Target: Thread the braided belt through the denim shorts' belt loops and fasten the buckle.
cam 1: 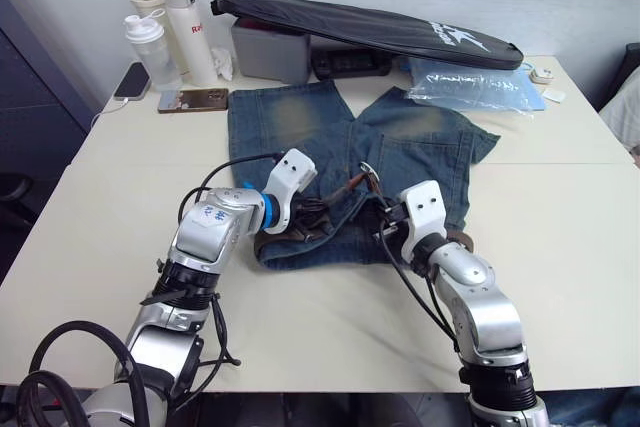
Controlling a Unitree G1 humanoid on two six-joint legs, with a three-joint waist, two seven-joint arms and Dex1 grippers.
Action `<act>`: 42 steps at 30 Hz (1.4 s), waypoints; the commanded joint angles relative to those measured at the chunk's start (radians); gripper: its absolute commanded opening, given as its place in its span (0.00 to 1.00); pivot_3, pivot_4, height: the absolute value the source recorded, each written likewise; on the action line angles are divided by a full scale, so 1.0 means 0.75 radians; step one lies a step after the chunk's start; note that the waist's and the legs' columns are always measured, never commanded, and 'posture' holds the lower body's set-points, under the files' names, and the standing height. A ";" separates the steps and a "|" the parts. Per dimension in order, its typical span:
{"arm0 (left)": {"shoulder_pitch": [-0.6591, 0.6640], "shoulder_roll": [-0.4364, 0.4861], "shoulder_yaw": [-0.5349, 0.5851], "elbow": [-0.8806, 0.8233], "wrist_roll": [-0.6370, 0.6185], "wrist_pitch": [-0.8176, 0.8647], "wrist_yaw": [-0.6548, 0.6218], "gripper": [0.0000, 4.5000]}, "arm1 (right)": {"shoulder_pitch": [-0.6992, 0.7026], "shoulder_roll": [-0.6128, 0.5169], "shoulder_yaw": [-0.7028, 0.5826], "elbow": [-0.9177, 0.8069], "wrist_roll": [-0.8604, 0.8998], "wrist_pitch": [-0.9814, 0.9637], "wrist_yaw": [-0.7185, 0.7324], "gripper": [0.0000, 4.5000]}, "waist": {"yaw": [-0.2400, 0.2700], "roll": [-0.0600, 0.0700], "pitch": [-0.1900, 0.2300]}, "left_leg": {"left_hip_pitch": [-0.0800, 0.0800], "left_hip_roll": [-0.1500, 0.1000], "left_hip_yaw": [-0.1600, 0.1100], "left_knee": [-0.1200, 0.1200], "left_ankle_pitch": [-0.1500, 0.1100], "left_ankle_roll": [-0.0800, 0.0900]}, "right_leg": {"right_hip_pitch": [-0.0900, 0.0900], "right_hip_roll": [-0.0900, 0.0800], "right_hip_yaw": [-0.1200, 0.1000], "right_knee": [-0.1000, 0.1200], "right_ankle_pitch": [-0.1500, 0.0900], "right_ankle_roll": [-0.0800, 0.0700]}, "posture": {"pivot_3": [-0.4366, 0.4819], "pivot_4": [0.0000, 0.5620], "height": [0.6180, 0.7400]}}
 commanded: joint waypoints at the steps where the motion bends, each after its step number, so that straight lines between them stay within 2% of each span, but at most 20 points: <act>1: -0.044 -0.007 0.004 -0.017 -0.007 -0.030 0.014 0.00 | 0.002 -0.001 0.024 -0.084 0.026 -0.020 -0.006 0.01 | -0.001 0.000 0.000 | 0.000 0.000 0.000 0.000 0.000 0.000 | 0.000 0.000 0.000 0.000 0.000 0.000 | 0.48 0.27 1.00; 7: -0.067 0.033 0.013 0.028 -0.002 -0.083 -0.009 0.00 | 0.037 -0.032 0.064 -0.097 0.005 -0.027 -0.017 0.01 | 0.000 0.000 0.000 | 0.000 0.000 0.000 -0.001 0.000 0.000 | 0.000 0.000 0.000 -0.001 0.000 0.000 | 0.48 0.27 1.00; 12: -0.071 0.047 0.020 0.038 -0.008 -0.094 -0.006 0.00 | 0.067 -0.003 0.002 -0.071 0.062 -0.035 -0.038 0.01 | 0.000 0.000 0.000 | 0.000 0.000 0.000 -0.002 0.000 0.000 | 0.000 0.000 0.000 -0.002 0.000 0.000 | 0.48 0.27 1.00; 20: -0.046 -0.005 -0.003 -0.002 -0.022 -0.075 0.012 0.00 | 0.052 -0.032 0.051 -0.088 0.045 -0.040 -0.023 0.01 | 0.001 0.000 0.000 | 0.000 0.000 0.000 -0.002 0.000 0.000 | 0.000 0.000 0.000 -0.002 0.000 0.000 | 0.48 0.27 1.00; 29: -0.047 -0.030 -0.044 -0.008 -0.010 -0.084 0.016 0.00 | 0.037 -0.109 0.168 -0.112 0.006 -0.026 0.014 0.01 | -0.001 0.000 0.000 | 0.000 0.000 0.000 -0.002 0.000 0.000 | 0.000 0.000 0.000 -0.003 0.000 0.000 | 0.48 0.27 1.00; 37: -0.072 -0.069 -0.044 0.013 -0.009 -0.139 0.027 0.00 | -0.002 -0.227 0.234 -0.107 0.001 0.114 0.102 0.01 | 0.000 0.000 0.000 | 0.000 0.000 0.000 -0.002 0.000 0.000 | 0.000 0.000 0.000 -0.004 0.000 0.000 | 0.48 0.27 1.00; 42: -0.066 -0.077 -0.050 0.010 -0.008 -0.152 0.027 0.00 | -0.055 -0.346 0.318 -0.099 -0.051 0.073 0.187 0.01 | 0.000 0.000 0.000 | 0.000 0.001 0.000 -0.002 0.000 0.000 | 0.000 0.000 0.000 -0.004 0.000 0.000 | 0.48 0.27 1.00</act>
